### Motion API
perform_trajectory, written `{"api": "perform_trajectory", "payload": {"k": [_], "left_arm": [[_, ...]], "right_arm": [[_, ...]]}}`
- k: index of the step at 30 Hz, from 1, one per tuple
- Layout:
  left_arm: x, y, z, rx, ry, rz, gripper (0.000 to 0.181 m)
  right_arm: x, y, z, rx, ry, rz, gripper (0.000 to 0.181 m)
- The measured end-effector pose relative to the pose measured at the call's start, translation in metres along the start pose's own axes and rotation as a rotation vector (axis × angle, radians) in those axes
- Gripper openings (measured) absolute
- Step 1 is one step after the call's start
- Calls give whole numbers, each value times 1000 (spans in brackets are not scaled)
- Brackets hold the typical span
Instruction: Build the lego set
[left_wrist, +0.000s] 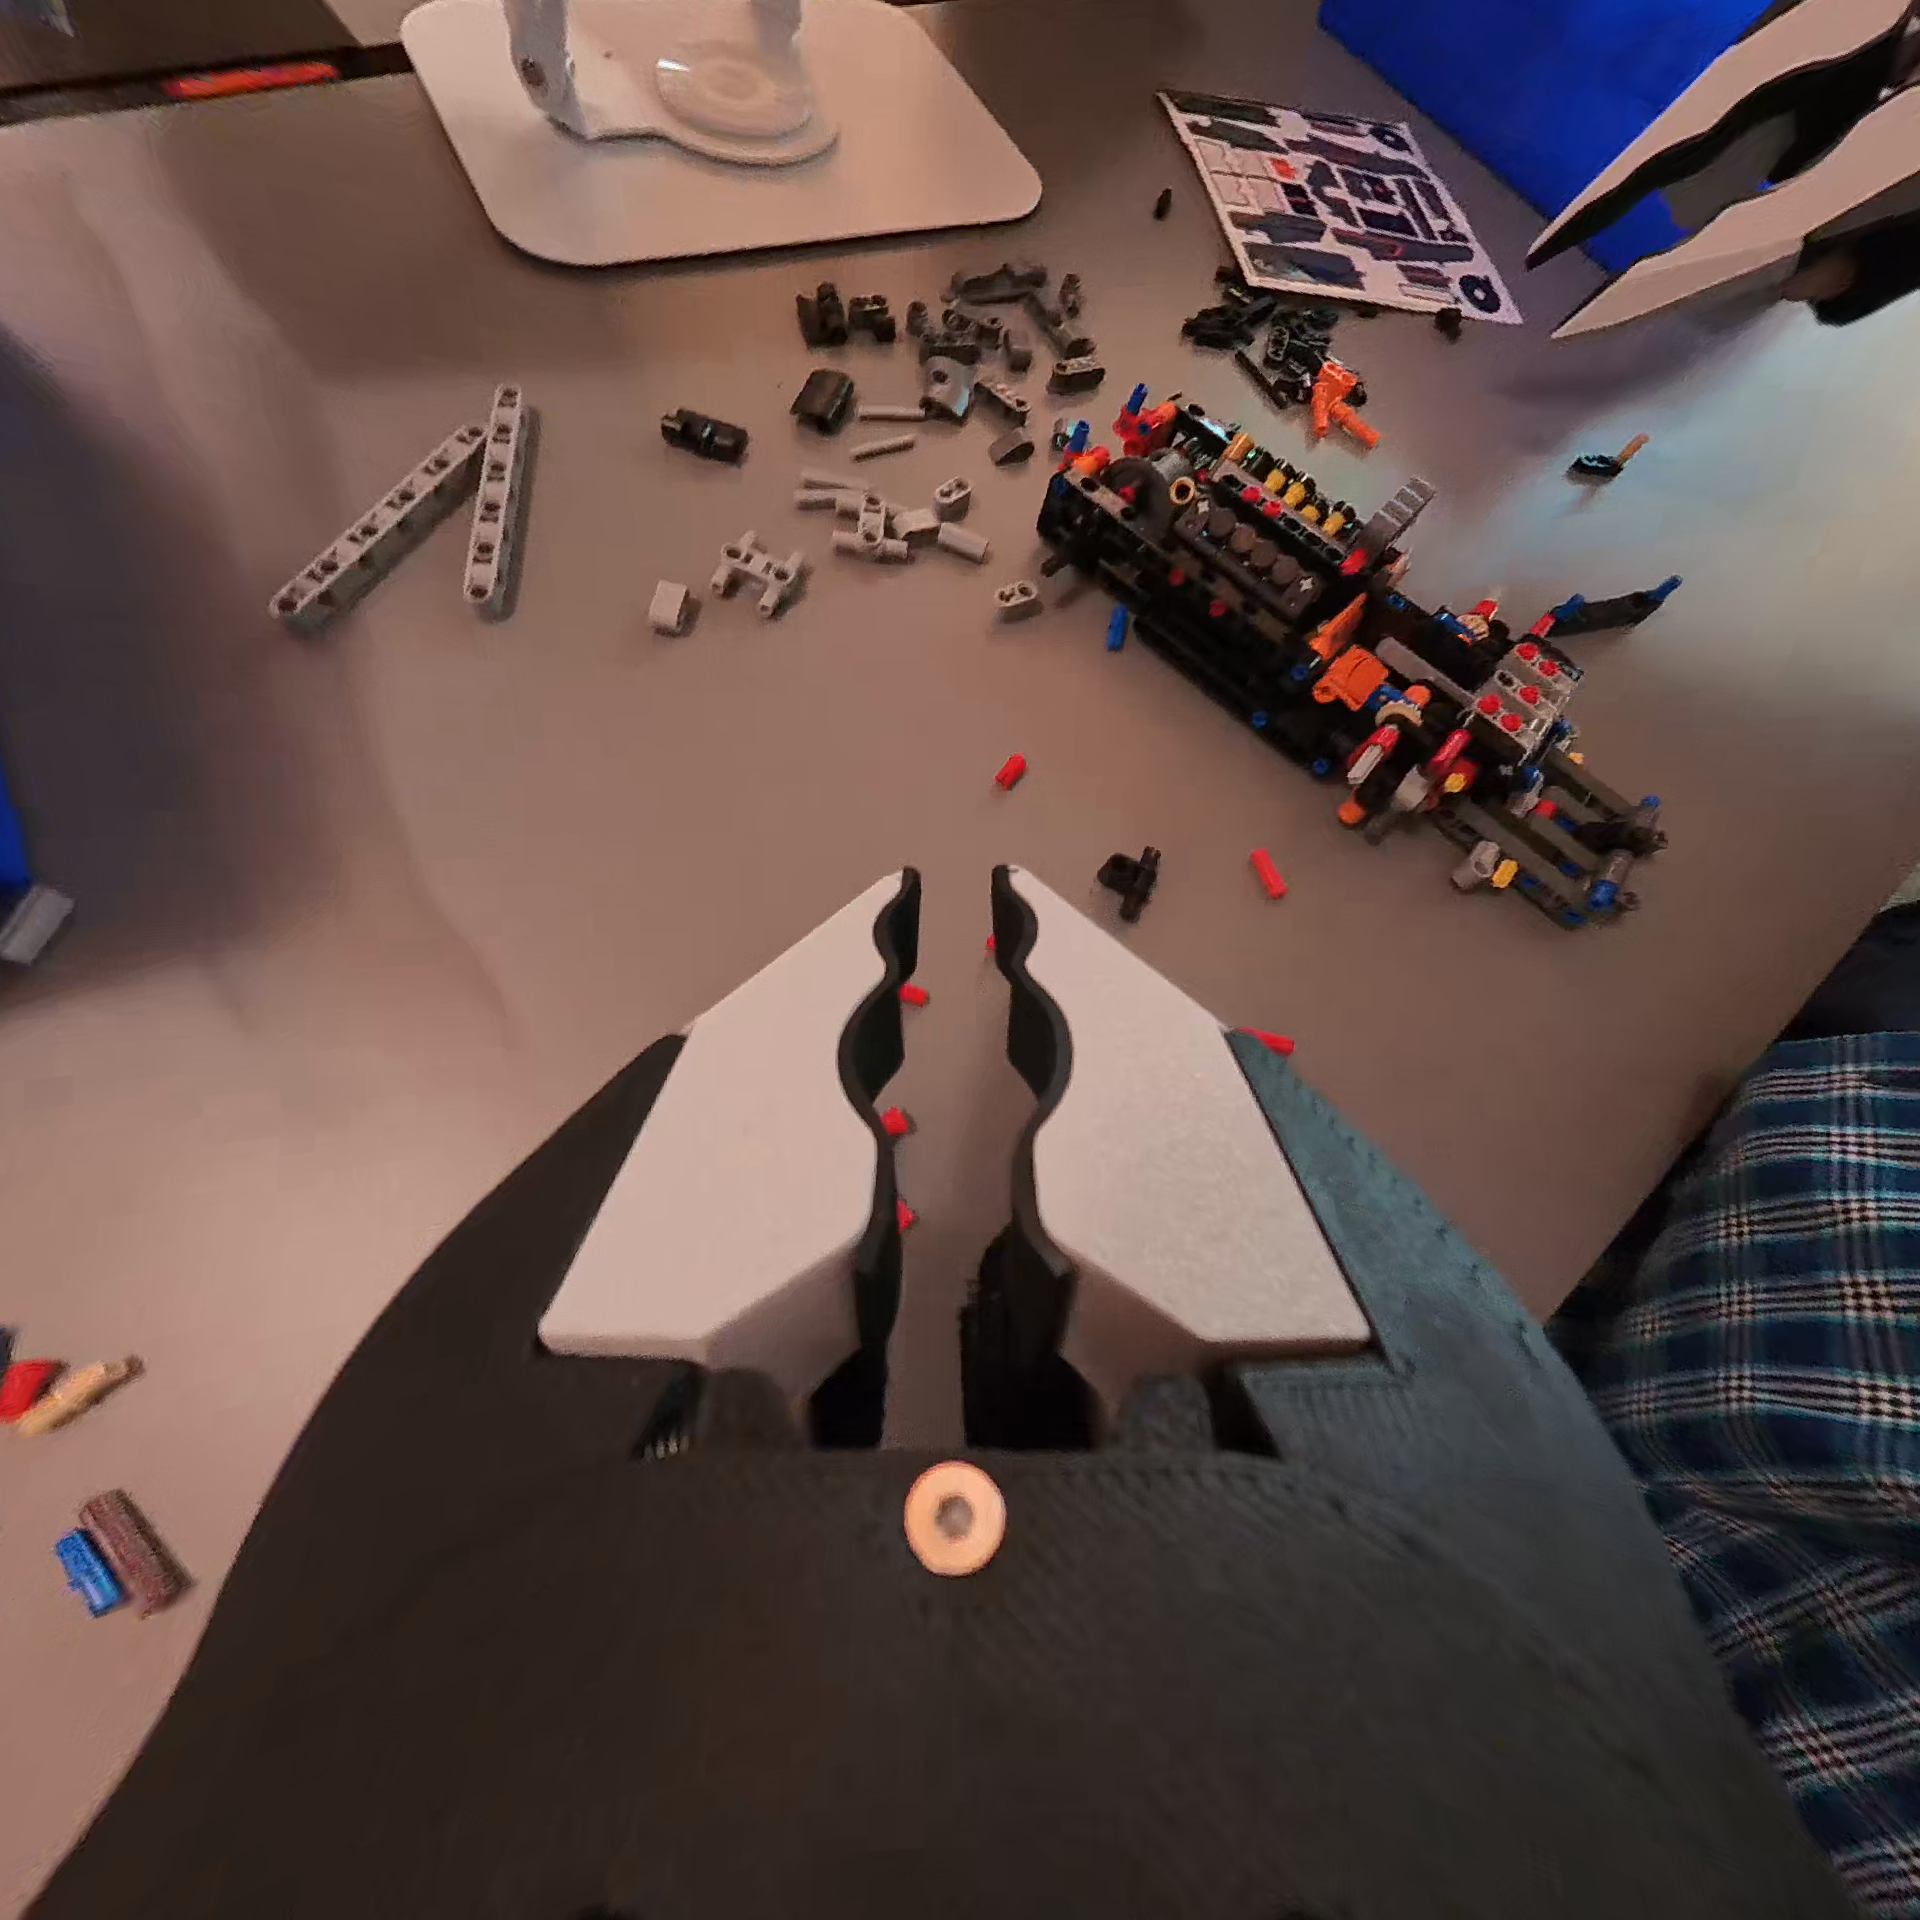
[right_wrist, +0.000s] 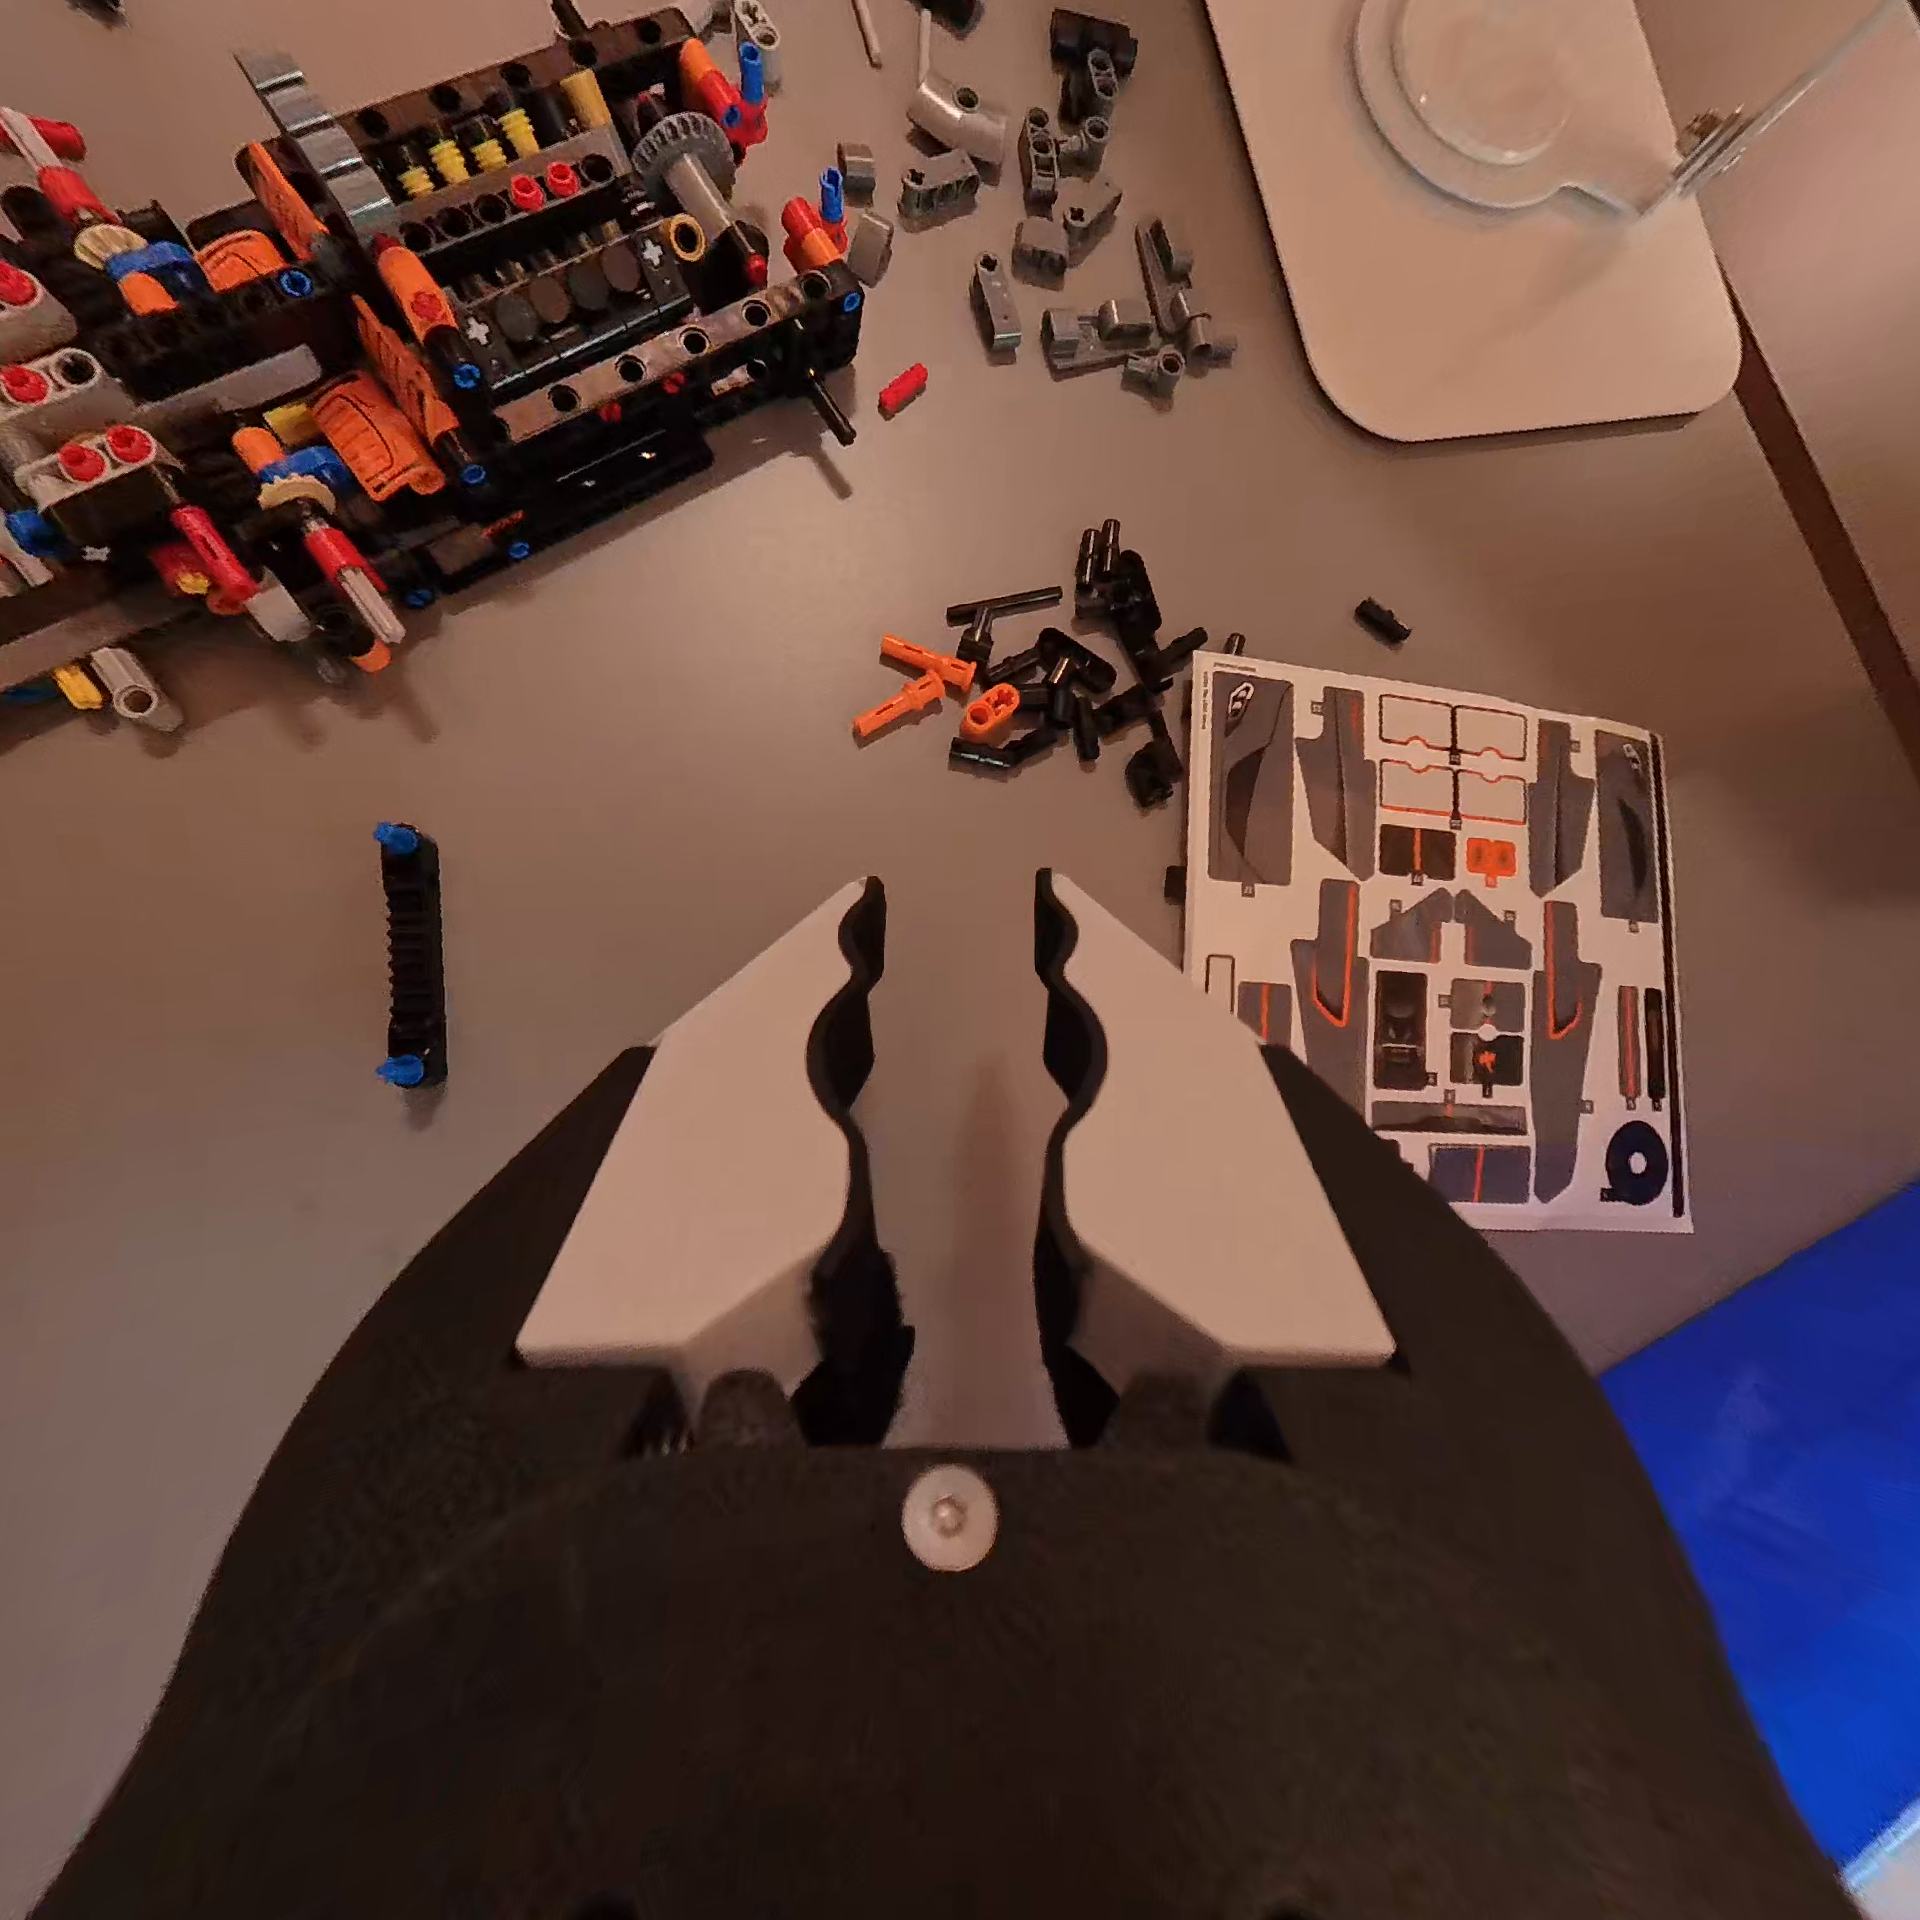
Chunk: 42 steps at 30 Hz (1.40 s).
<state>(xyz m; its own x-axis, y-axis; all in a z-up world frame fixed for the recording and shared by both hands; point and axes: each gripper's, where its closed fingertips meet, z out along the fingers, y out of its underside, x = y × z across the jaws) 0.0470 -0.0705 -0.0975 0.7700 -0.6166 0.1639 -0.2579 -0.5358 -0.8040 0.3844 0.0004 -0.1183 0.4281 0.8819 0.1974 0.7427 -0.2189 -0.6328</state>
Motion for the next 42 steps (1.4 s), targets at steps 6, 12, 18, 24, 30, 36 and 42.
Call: {"api": "perform_trajectory", "payload": {"k": [6, 12, 18, 24, 30, 36, 42], "left_arm": [[-8, 15, -7, 58, -34, -51, 16], [-16, 13, -13, 123, -41, -78, 15], [-16, 17, -18, 140, -50, -74, 15], [-20, 20, -31, 173, -75, -100, 15], [-25, 20, -39, 199, -93, -105, 15], [-26, 21, -38, 212, -89, -116, 15], [-28, 19, -42, 233, -90, -130, 18]], "right_arm": [[1, -2, -3, 8, 24, 39, 27], [3, -3, -4, 10, 48, 81, 27], [4, -3, -5, 2, 59, 99, 27], [4, -3, -6, -2, 71, 96, 27], [-1, 1, -11, -12, 76, 111, 28], [-3, 10, -21, -16, 103, 137, 28], [-5, 14, -29, -8, 123, 161, 29]]}}
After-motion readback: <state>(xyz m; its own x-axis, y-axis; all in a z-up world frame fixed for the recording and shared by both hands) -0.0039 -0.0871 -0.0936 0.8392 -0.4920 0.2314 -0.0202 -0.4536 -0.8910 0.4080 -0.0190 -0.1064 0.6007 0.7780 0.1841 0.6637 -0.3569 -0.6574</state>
